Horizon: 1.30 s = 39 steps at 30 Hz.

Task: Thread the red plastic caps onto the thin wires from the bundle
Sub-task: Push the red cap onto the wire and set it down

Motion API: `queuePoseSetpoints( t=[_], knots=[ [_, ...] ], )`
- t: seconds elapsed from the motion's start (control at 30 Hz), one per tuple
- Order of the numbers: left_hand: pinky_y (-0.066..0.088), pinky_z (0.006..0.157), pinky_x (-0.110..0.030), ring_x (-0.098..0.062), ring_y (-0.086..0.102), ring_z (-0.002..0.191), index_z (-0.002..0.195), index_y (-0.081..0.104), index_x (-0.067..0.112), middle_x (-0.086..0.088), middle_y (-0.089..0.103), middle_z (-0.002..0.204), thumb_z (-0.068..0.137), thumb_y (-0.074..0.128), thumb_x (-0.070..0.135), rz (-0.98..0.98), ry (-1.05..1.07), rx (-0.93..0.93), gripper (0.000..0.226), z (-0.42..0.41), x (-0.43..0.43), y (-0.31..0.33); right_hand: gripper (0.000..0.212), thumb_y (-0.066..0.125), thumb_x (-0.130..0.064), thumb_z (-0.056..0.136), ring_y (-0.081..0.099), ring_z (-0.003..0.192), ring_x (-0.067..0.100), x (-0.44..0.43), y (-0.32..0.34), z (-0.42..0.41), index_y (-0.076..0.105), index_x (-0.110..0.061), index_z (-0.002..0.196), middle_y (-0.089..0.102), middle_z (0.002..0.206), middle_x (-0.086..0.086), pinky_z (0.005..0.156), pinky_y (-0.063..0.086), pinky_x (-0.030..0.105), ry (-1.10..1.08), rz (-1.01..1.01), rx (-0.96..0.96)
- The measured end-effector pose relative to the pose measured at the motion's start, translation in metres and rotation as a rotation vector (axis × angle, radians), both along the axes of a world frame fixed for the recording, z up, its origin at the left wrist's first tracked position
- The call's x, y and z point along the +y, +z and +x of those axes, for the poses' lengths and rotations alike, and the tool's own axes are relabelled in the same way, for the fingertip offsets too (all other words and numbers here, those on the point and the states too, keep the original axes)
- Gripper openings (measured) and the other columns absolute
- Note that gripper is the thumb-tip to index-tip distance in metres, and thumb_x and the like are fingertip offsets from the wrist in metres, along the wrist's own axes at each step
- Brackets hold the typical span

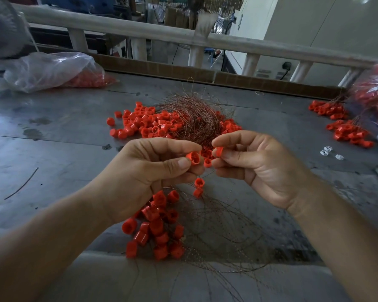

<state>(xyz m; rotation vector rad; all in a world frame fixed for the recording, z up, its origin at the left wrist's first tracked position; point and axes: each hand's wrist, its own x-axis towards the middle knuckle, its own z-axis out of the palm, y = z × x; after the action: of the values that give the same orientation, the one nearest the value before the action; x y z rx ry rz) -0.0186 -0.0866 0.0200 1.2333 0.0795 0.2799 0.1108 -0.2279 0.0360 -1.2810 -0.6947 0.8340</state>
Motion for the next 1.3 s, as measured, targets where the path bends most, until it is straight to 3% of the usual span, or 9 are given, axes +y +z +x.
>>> queuePoseSetpoints(
  t=[0.2, 0.47, 0.73, 1.3],
  knots=[
    [0.054, 0.059, -0.018, -0.015, 0.071, 0.070, 0.079, 0.076, 0.012, -0.008, 0.073, 0.076, 0.054, 0.067, 0.011, 0.016, 0.003, 0.005, 0.026, 0.000, 0.000, 0.000, 0.021, 0.062, -0.005, 0.058, 0.065, 0.063, 0.013, -0.002, 0.000, -0.002, 0.068, -0.007, 0.078, 0.065, 0.066, 0.003, 0.059, 0.055, 0.021, 0.020, 0.035, -0.026],
    [0.054, 0.062, -0.019, -0.014, 0.070, 0.071, 0.078, 0.076, 0.020, -0.006, 0.073, 0.076, 0.055, 0.065, 0.013, 0.154, 0.101, 0.009, 0.027, 0.001, -0.007, -0.003, 0.020, 0.068, -0.017, 0.062, 0.066, 0.069, 0.006, 0.003, -0.005, -0.018, 0.068, -0.023, 0.081, 0.069, 0.071, -0.008, 0.066, 0.052, 0.017, -0.078, 0.082, -0.490],
    [0.054, 0.061, -0.019, -0.017, 0.070, 0.068, 0.075, 0.074, 0.017, -0.008, 0.072, 0.072, 0.056, 0.066, 0.013, 0.218, 0.150, 0.018, 0.021, 0.002, -0.007, -0.006, 0.019, 0.068, -0.018, 0.065, 0.067, 0.075, 0.008, 0.005, -0.008, -0.024, 0.068, -0.024, 0.084, 0.070, 0.080, -0.007, 0.069, 0.053, 0.019, -0.159, 0.071, -0.684],
    [0.052, 0.056, -0.015, -0.013, 0.069, 0.060, 0.072, 0.074, 0.017, -0.006, 0.072, 0.067, 0.057, 0.064, 0.011, 0.305, 0.169, 0.023, 0.019, 0.003, -0.010, -0.005, 0.022, 0.072, -0.020, 0.065, 0.066, 0.074, 0.002, 0.002, -0.012, -0.025, 0.066, -0.029, 0.084, 0.067, 0.082, -0.015, 0.068, 0.053, 0.017, -0.189, 0.029, -0.865]
  ],
)
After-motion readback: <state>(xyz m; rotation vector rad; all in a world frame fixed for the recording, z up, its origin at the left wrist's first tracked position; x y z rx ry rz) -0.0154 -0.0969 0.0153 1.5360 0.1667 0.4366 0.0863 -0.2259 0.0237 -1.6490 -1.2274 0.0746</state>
